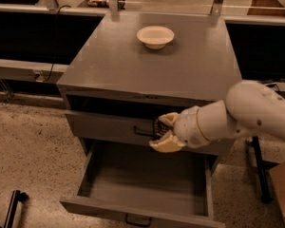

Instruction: Place rxbar chocolate into middle drawer

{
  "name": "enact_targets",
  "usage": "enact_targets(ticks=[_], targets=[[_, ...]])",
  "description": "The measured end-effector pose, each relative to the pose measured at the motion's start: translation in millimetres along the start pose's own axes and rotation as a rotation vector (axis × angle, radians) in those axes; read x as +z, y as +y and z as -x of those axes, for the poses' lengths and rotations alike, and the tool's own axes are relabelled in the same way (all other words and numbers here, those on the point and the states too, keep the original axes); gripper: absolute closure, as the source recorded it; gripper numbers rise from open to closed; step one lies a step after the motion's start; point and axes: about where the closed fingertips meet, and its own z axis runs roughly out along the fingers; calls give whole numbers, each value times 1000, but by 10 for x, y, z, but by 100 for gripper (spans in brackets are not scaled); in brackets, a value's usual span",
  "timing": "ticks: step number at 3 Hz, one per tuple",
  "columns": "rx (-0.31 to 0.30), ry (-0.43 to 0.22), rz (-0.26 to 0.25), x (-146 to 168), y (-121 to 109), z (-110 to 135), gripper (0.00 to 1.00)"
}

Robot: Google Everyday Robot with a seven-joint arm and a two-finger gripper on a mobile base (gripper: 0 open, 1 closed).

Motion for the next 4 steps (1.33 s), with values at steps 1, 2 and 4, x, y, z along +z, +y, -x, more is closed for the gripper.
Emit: enact_targets(ticks=[1,2,4], targets=[[-38,-25,-97,-141,-81,-105,100],[46,-93,-79,127,-20,-371,100],[186,-263,-60,1201,611,-1434,100]])
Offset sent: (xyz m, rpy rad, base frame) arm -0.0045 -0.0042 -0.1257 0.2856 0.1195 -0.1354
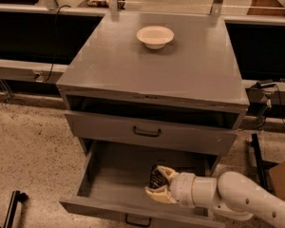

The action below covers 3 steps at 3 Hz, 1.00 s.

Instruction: Place rxbar chocolate into middle drawer

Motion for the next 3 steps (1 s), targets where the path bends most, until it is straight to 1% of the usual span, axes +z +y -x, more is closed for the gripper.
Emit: enact_targets(ticks=[1,2,3], targets=[[45,-16,5,272,69,-429,100],[74,-15,23,530,32,-644,100],[88,-18,23,687,-107,-732,100]])
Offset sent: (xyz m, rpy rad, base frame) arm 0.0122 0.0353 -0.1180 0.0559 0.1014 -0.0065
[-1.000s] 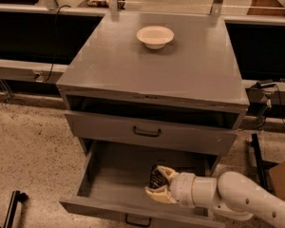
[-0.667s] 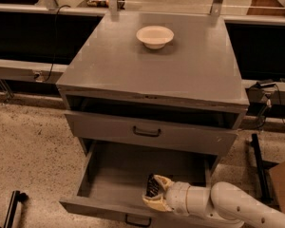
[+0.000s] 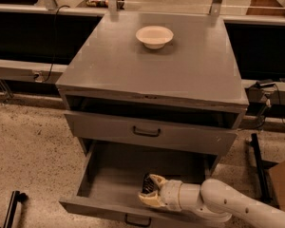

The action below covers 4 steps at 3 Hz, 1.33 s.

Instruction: Place rxbar chocolate into middle drawer

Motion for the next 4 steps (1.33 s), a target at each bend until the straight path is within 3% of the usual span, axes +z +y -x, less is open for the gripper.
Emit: enact_targets(ticks=[1,2,4], targets=[[5,-15,-16,31,-139,-42,100],[21,-1,-45,42,-321,-120,82],[38,30,-16,289,-647,-158,34]])
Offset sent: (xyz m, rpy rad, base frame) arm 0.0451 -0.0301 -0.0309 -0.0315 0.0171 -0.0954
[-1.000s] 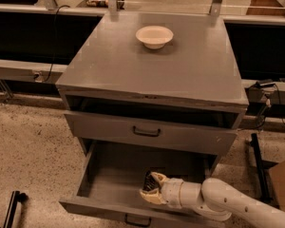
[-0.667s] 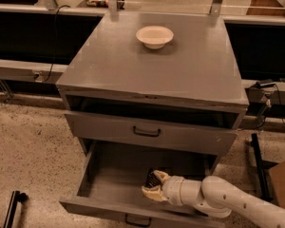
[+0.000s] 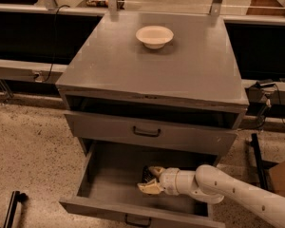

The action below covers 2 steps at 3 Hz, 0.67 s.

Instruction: Place rxbar chocolate into middle drawer

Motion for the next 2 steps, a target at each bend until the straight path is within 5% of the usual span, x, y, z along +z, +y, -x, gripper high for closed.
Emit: enact_targets(ticks=[2], targets=[[-2,-2,4,19,17,12,0]])
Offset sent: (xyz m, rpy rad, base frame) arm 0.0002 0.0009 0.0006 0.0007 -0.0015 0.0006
